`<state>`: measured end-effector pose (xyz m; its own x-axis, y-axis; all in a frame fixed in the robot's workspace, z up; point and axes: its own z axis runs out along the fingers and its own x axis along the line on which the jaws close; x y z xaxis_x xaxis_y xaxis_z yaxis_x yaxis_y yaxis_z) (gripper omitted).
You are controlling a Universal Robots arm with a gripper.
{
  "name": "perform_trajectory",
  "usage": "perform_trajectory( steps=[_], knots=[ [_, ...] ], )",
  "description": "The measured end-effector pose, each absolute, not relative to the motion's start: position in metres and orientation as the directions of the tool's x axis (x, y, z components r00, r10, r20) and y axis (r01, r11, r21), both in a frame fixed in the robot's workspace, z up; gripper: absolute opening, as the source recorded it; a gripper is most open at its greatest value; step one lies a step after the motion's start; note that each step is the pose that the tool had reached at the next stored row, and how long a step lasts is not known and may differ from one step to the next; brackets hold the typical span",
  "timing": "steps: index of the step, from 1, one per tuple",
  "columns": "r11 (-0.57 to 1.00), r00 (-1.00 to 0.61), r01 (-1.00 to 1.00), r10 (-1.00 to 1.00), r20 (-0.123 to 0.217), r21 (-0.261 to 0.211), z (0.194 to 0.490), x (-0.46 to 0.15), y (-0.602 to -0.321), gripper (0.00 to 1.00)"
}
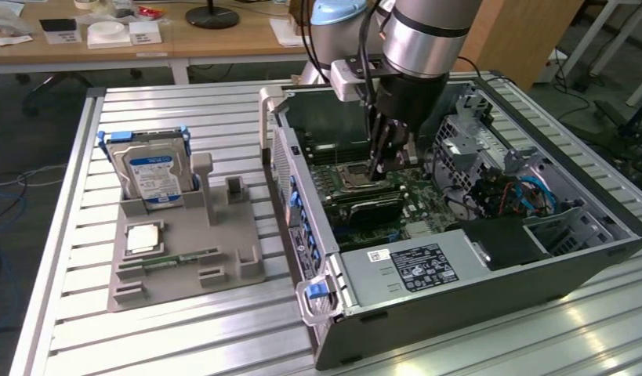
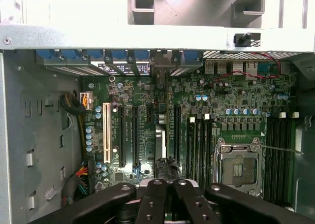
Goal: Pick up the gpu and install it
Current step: 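Press down on the gpu until it lock into place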
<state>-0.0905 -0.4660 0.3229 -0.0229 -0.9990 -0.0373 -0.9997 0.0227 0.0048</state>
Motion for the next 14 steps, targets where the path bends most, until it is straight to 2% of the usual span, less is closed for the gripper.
perform_trajectory(
  steps=[1, 14],
  knots=[
    [0.023, -0.023, -1.000, -0.999, -0.037, 0.005, 0.3229, -0.0906, -0.4660, 0.11],
    [0.023, -0.023, -1.000, -0.999, -0.037, 0.005, 0.3228, -0.0879, -0.4659, 0.11]
  ],
)
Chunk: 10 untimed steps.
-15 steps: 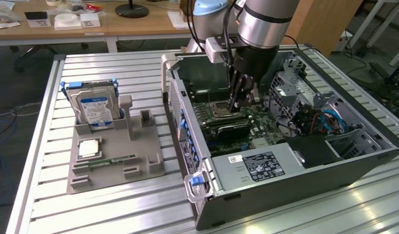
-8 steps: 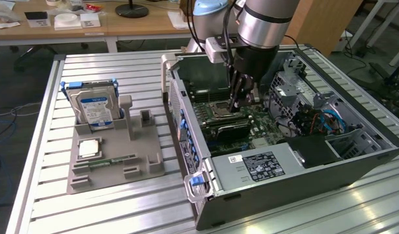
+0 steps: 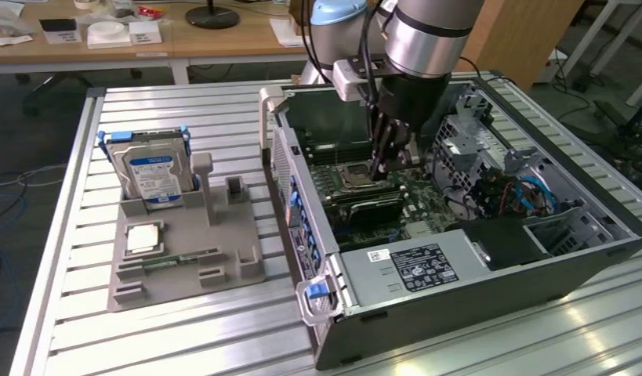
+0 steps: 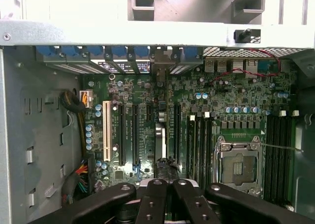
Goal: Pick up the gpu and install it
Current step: 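Press down on the gpu until it lock into place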
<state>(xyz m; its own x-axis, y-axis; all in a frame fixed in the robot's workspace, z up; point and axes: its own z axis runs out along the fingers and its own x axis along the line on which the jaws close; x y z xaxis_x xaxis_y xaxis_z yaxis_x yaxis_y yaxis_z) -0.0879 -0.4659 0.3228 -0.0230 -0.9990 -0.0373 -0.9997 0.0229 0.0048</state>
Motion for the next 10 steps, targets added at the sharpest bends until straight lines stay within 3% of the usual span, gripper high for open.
perform_trajectory(
  steps=[10],
  knots=[
    [0.023, -0.023, -1.000, -0.999, -0.037, 0.005, 0.311, -0.088, -0.462, 0.11]
  ],
)
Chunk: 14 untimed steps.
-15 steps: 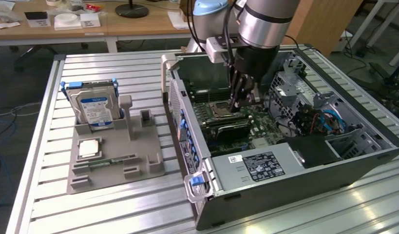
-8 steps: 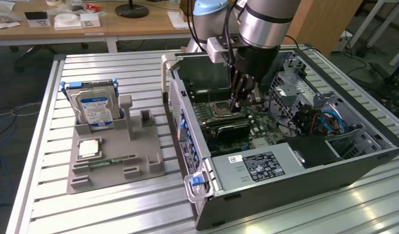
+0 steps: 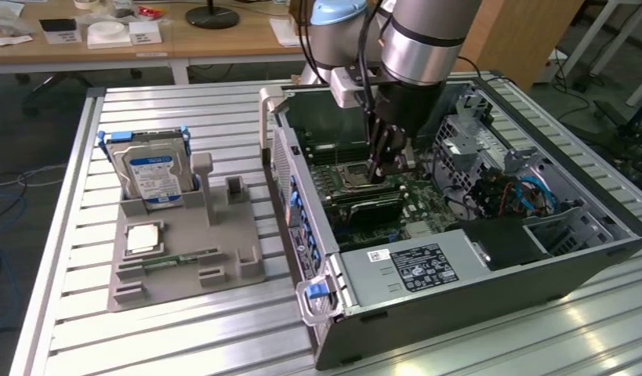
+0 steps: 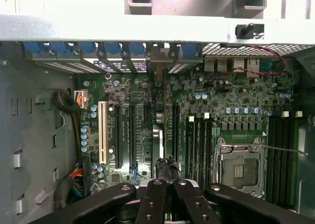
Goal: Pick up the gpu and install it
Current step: 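Press down on the gpu until it lock into place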
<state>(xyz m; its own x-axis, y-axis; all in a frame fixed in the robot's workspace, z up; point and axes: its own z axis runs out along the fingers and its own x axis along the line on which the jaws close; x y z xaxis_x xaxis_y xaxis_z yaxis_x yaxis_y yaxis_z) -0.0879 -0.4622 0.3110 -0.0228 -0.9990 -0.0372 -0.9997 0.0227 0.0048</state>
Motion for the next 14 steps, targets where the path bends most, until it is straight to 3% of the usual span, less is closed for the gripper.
perform_trajectory(
  steps=[14],
  knots=[
    [0.023, -0.023, -1.000, -0.999, -0.037, 0.005, 0.3012, -0.0847, -0.4622, 0.11]
  ],
)
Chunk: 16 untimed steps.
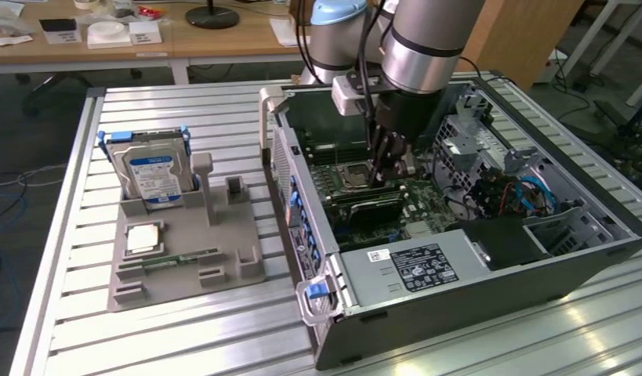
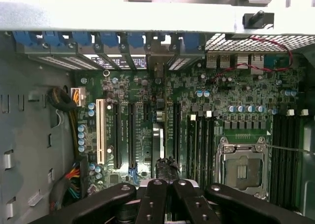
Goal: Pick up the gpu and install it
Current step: 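Press down on the gpu until it lock into place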
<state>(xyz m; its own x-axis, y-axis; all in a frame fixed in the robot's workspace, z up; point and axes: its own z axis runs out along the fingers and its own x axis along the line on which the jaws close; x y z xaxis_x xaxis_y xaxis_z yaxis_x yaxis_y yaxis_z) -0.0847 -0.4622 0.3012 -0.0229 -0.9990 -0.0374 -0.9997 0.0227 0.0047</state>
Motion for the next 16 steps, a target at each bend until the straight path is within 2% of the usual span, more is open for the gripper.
perform_trajectory(
  steps=[16],
  knots=[
    [0.023, -0.023, -1.000, -0.999, -0.037, 0.005, 0.287, -0.085, -0.460, 0.11]
  ],
)
